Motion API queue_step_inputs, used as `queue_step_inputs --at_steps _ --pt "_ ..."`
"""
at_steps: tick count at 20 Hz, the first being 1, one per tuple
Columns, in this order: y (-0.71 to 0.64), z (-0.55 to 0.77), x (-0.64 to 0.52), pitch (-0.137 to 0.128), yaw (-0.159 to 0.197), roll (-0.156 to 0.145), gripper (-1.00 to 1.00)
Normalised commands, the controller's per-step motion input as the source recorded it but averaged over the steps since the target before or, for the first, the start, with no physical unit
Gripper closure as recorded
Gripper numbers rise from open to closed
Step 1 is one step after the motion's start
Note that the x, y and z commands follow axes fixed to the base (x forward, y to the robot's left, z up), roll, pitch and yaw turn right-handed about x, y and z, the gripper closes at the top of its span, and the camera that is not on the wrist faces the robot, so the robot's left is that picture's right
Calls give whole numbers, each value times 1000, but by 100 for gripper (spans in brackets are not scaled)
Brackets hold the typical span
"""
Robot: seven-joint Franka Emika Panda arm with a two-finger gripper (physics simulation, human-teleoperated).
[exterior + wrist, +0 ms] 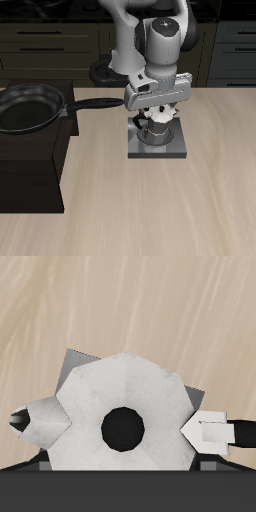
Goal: Place the moka pot on the stove and turn on the stove
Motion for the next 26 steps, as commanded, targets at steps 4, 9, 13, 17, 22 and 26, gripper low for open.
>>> queue_step_inputs --at_steps 4,9,13,17,22,26 --pt "-21 13 26 0 -2 -10 -100" --pt "-29 47 -16 -15 4 -15 -100" --pt "-14 282 -64 -71 -5 -5 -100" --pt "-13 125 -18 -17 1 1 -100" --pt "16 129 -95 -17 -8 4 -100" --pt "-57 135 -118 -20 6 -17 -100"
